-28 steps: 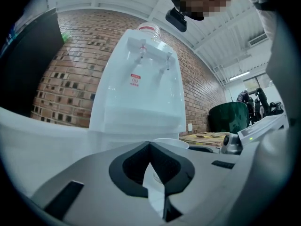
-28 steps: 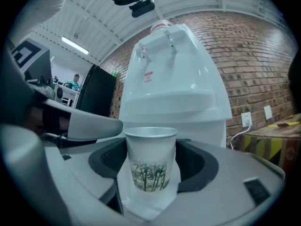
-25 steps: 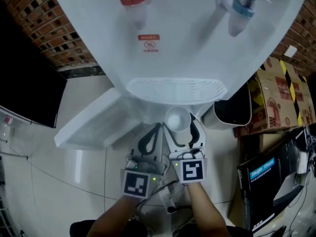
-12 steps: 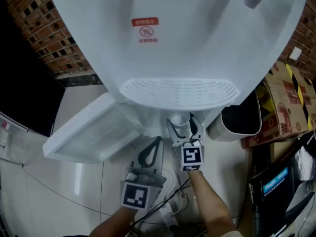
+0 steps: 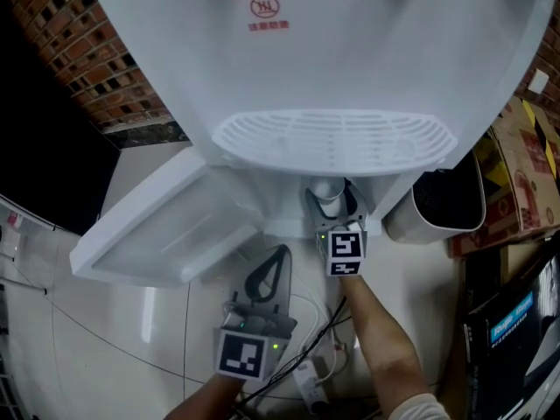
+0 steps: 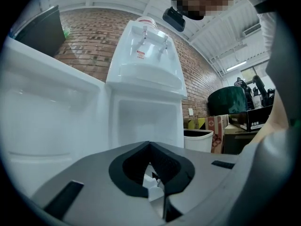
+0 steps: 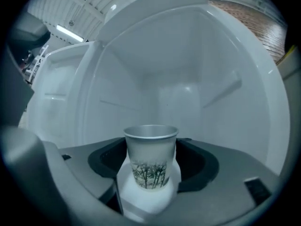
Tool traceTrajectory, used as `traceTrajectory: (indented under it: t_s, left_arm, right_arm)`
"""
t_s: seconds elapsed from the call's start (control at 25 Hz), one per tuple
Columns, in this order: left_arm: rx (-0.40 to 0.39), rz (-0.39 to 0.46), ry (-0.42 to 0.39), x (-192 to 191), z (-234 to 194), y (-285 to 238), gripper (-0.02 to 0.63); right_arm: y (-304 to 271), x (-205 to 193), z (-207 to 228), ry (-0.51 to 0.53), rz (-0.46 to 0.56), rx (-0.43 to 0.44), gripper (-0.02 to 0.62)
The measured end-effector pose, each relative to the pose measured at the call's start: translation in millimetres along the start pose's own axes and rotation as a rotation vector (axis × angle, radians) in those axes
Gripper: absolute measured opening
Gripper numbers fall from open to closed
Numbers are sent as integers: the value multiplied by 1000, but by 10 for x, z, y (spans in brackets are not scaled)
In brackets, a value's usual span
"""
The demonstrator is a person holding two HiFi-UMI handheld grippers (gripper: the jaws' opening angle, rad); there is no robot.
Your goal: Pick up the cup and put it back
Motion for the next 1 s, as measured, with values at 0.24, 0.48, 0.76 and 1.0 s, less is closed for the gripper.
traceTrajectory:
  t_s: [0.24, 0.48, 0.76, 1.0]
  left_arm:
    - [-6, 3, -9, -28, -7, -9, 3]
    - [-31, 10, -27, -38, 49, -26, 3]
    - [-42, 31, 7, -9, 100, -74, 3]
    - [-52, 61, 33, 246, 148, -68, 3]
  right_arm:
    - [21, -13, -6, 9, -13, -8, 354]
    - [154, 39, 6, -4, -2, -17, 354]
    - [621, 285, -113, -43, 16, -24, 275]
    - [1056, 689, -288, -10, 23, -19, 165]
Point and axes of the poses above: the fingertips, and each gripper's own axes: y backward along the fingers, z to its right, x out of its top, the point moved 8 cm from there along y, backward along the fingers, and after that the axes turned 10 degrees about -z, right-handed, at the moved point
